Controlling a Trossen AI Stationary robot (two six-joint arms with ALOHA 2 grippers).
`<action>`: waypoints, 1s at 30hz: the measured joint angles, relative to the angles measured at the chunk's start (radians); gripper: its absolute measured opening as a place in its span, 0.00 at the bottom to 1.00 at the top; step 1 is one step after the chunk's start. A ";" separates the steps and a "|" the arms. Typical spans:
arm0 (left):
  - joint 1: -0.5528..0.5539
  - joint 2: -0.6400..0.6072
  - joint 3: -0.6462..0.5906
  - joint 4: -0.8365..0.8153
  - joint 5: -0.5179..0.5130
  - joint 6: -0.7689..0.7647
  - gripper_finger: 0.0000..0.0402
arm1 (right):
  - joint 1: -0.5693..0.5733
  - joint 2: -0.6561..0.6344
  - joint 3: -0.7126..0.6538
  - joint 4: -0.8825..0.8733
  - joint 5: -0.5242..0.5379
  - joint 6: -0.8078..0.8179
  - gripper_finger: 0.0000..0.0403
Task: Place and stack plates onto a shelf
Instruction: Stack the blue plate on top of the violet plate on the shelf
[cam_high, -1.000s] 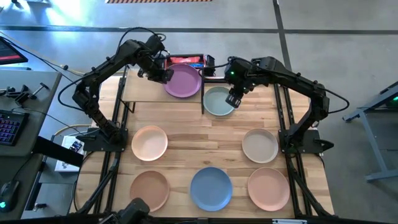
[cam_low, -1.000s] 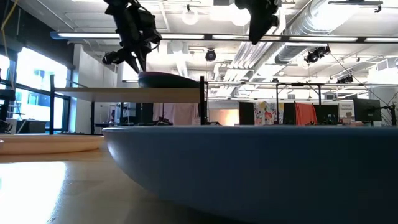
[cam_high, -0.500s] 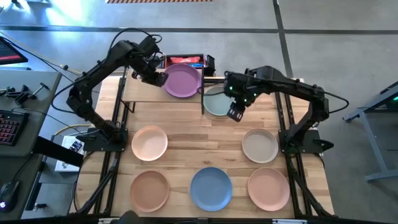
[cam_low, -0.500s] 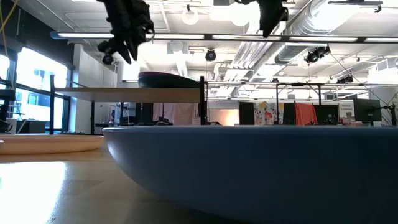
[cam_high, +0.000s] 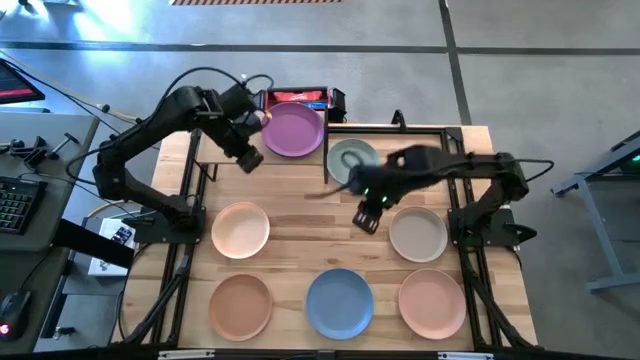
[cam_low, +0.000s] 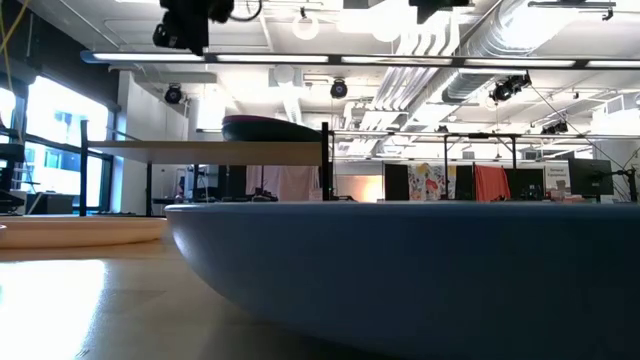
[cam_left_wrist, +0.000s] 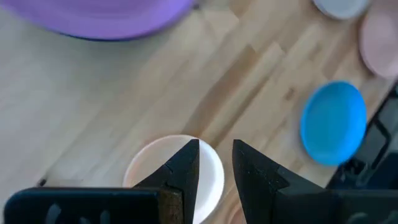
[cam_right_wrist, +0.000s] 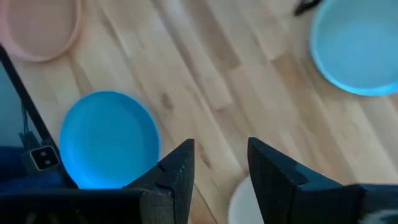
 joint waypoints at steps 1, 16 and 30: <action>-0.026 -0.004 0.000 -0.004 -0.003 0.001 0.21 | 0.019 0.017 0.000 0.009 0.003 0.001 0.32; -0.369 -0.019 -0.035 -0.063 -0.165 -0.050 0.21 | 0.195 0.181 0.000 0.152 0.077 0.174 0.32; -0.618 -0.019 -0.310 0.336 -0.159 -0.484 0.21 | 0.228 0.169 0.001 -0.005 0.212 0.238 0.32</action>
